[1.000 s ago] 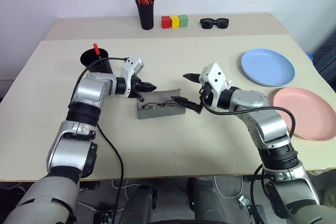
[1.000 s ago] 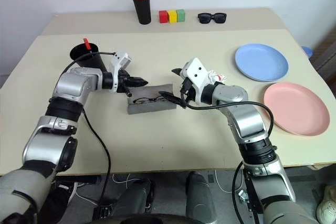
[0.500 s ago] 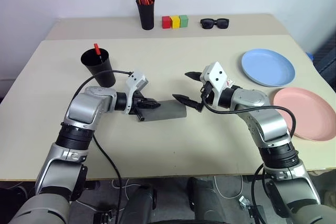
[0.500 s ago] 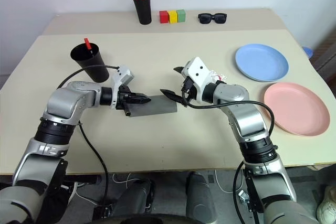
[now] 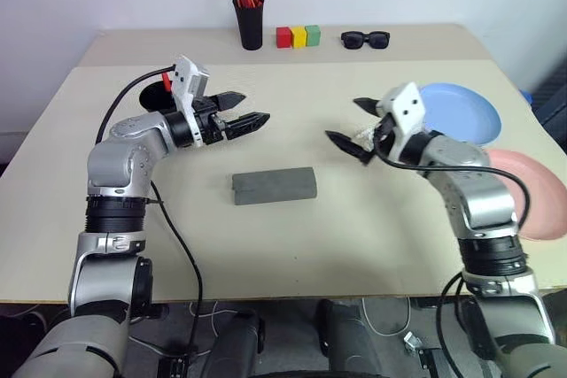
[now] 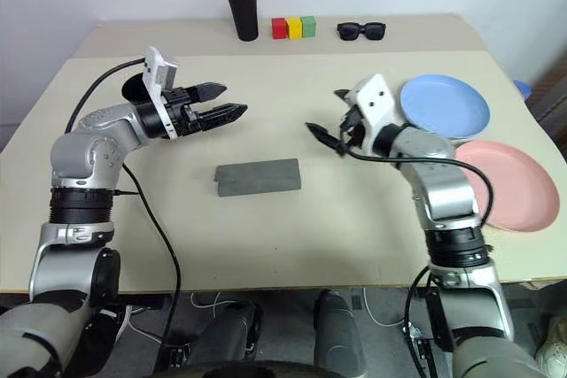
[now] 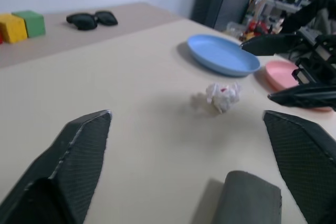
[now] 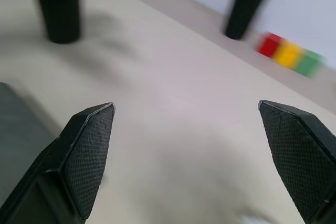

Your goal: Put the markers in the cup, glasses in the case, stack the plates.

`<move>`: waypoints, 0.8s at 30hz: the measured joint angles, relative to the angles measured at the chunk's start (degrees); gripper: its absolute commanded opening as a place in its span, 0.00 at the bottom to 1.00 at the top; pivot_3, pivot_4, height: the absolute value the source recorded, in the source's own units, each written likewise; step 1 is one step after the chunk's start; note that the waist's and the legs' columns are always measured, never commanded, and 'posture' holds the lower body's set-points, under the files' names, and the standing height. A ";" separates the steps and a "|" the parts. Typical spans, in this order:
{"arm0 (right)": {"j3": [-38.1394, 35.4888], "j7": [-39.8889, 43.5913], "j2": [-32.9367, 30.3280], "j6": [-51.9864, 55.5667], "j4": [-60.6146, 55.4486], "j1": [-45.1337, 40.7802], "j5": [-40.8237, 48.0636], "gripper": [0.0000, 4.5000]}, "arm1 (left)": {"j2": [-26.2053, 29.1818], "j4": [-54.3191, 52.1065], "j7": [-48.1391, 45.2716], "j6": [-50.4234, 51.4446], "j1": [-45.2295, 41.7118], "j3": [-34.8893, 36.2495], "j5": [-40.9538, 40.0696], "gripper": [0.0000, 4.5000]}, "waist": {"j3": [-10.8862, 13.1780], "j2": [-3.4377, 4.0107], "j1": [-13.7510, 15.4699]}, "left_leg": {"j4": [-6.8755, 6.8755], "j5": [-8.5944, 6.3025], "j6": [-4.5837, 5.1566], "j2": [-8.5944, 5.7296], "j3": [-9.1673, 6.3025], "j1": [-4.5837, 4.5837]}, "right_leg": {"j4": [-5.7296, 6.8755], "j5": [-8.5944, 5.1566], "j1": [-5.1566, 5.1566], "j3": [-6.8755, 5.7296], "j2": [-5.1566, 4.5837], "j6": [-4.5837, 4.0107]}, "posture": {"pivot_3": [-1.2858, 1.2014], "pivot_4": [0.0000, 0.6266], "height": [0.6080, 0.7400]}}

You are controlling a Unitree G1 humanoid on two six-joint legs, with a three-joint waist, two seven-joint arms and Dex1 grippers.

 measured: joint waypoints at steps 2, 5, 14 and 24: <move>-2.46 -0.71 -2.47 2.76 -0.25 2.25 0.47 1.00 | 0.21 -0.14 -3.29 -0.81 0.06 0.35 -2.32 0.99 | 0.00 0.00 0.01 | 0.01 0.00 0.01 -0.01 0.02 -0.01 | -0.02 0.00 0.00 0.01 -0.01 0.00 | 0.52 0.24 1.00; -4.78 -1.82 -8.05 7.71 -2.32 6.87 -0.20 1.00 | 1.43 -3.33 -7.89 4.47 1.51 0.68 -8.75 0.99 | 0.00 0.00 -0.16 | 0.00 -0.04 0.07 0.00 0.03 0.00 | 0.00 0.00 0.00 0.01 -0.02 0.00 | 0.52 0.24 1.00; -9.67 -7.75 -15.68 17.76 -1.23 16.41 -4.93 1.00 | 3.79 -6.30 -12.37 5.92 4.05 -2.27 -10.87 0.99 | -0.02 0.03 -0.15 | 0.07 -0.04 0.09 0.03 0.16 0.10 | -0.01 0.00 0.12 0.07 -0.01 0.01 | 0.52 0.24 1.00; -11.33 -13.04 -14.25 24.29 5.41 16.29 -5.19 0.16 | 4.41 -9.04 -9.57 1.68 7.57 -4.82 -7.81 1.00 | -0.03 0.05 0.01 | 0.09 -0.04 0.09 0.04 0.15 0.08 | -0.06 0.00 0.15 0.07 -0.01 0.01 | 0.52 0.24 1.00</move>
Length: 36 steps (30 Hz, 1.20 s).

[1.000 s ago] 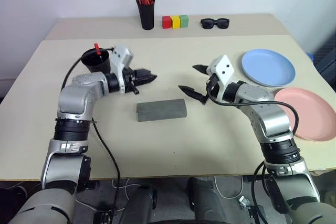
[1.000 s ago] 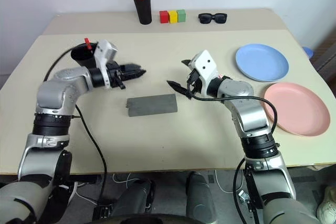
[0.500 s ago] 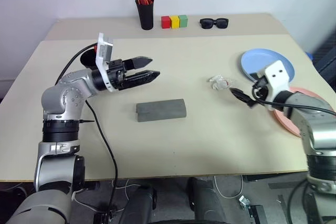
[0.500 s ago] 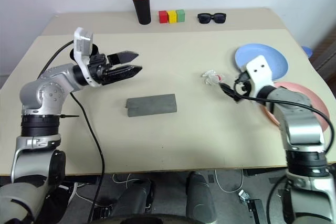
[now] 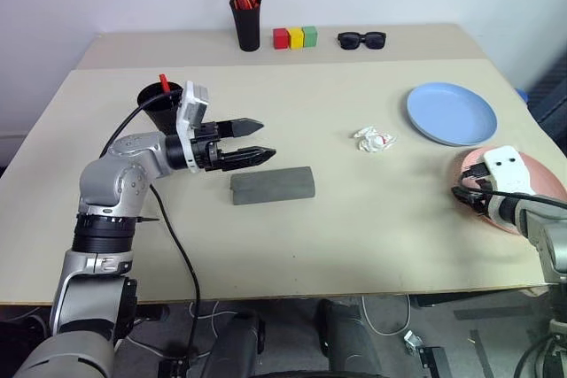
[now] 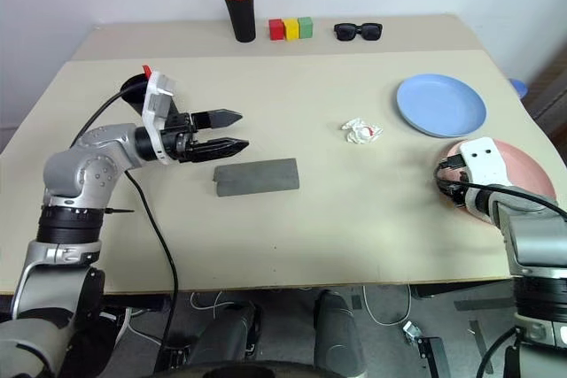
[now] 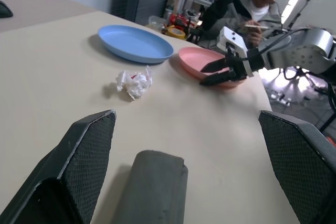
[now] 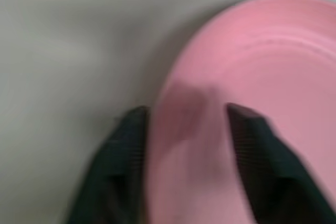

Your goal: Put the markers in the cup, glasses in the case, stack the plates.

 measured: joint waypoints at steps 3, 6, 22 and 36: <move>-0.75 -1.39 0.01 -0.66 0.58 -1.87 -0.46 0.01 | 0.61 -1.79 -0.10 -0.73 0.54 0.12 -0.24 1.00 | -0.03 -0.04 -0.08 | 0.03 0.00 0.00 0.00 0.00 0.04 | -0.04 0.00 0.09 0.00 0.00 0.01 | 0.52 0.24 1.00; -0.43 -2.52 0.05 -1.74 2.47 -4.81 -1.22 0.01 | 0.49 -2.24 0.96 -0.96 0.56 0.15 -0.65 1.00 | -0.02 -0.01 -0.23 | 0.03 0.00 0.00 0.01 0.01 0.07 | -0.01 0.01 0.07 0.00 0.01 0.02 | 0.52 0.24 1.00; 11.17 -4.03 6.43 -29.34 27.27 -28.95 -9.07 0.01 | -5.47 -4.69 12.80 -8.54 3.42 0.26 1.92 1.00 | 0.01 0.04 -0.59 | 0.00 0.00 0.00 0.01 0.06 0.04 | -0.05 0.02 0.01 0.04 0.01 0.03 | 0.52 0.24 1.00; 13.30 -1.74 10.52 -47.11 56.17 -40.40 -11.90 0.61 | -2.87 -6.21 12.96 -4.92 6.19 0.06 0.78 1.00 | 0.02 0.07 -0.59 | -0.04 0.01 -0.01 -0.02 0.03 -0.03 | -0.07 0.04 -0.06 0.05 0.01 0.04 | 0.52 0.24 1.00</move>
